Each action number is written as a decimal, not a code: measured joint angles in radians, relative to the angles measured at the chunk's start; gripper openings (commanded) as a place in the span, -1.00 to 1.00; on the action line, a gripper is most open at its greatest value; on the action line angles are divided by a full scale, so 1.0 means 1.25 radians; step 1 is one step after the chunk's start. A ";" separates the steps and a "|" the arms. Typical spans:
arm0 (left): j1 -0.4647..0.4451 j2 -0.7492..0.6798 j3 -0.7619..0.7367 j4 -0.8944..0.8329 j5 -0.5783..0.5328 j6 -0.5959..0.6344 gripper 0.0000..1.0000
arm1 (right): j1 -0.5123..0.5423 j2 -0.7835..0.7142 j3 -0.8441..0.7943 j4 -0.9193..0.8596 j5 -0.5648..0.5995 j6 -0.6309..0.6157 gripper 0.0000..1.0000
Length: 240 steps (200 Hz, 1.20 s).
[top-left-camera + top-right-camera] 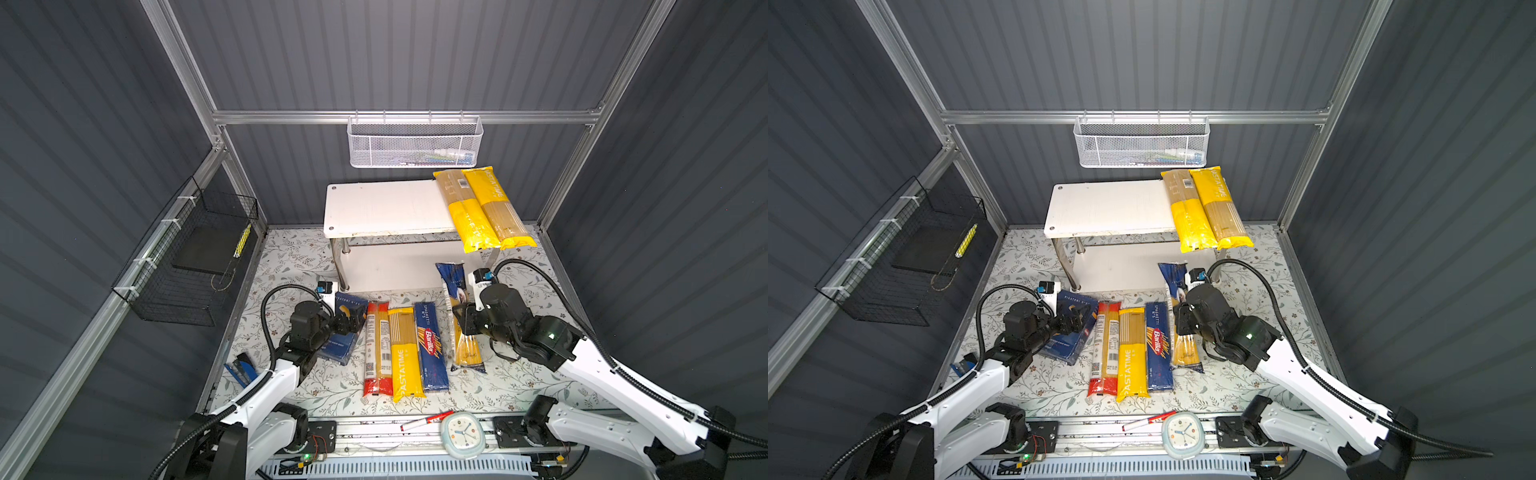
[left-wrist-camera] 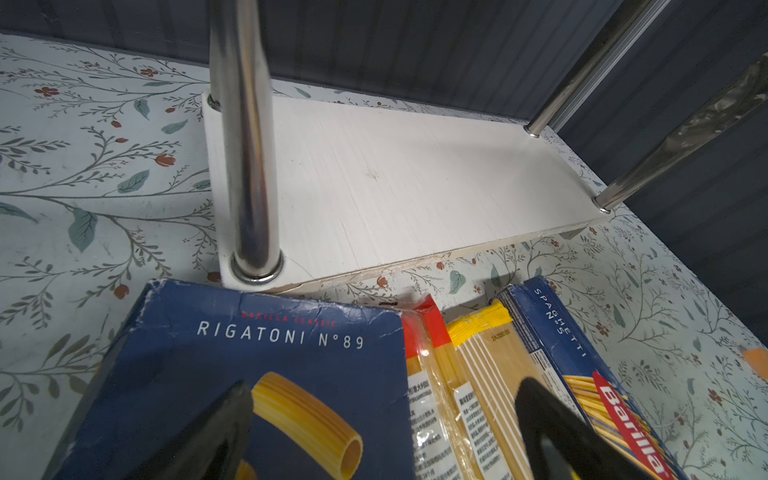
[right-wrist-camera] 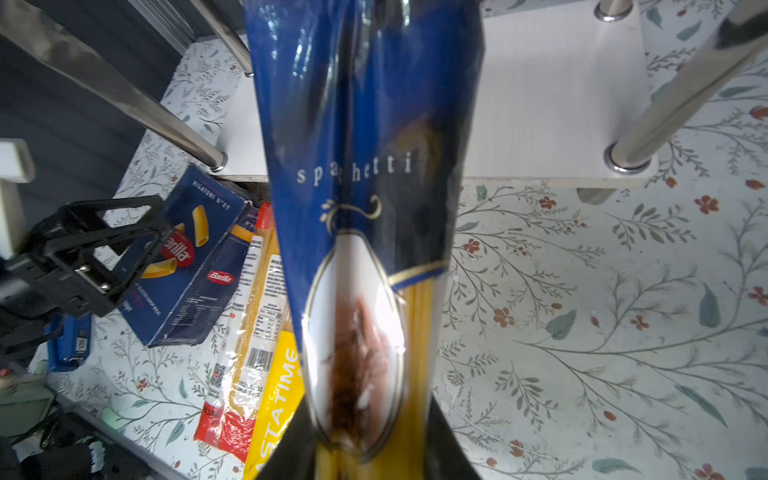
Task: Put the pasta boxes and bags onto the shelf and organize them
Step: 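Lift the Ankara pack upright and raise it toward the shelf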
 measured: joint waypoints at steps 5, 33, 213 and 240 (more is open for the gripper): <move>0.000 0.000 0.000 0.000 0.000 0.000 0.99 | 0.005 0.001 0.011 -0.007 0.000 -0.003 -1.00; 0.000 -0.003 0.000 0.000 0.000 0.000 0.99 | 0.032 0.016 0.071 -0.040 0.006 -0.021 -1.00; 0.000 -0.011 0.000 -0.006 -0.003 0.000 0.99 | 0.077 0.208 0.465 -0.158 0.067 -0.127 -0.95; 0.000 -0.011 0.000 -0.006 -0.003 0.000 0.99 | 0.070 0.264 0.546 -0.185 0.071 -0.140 -0.93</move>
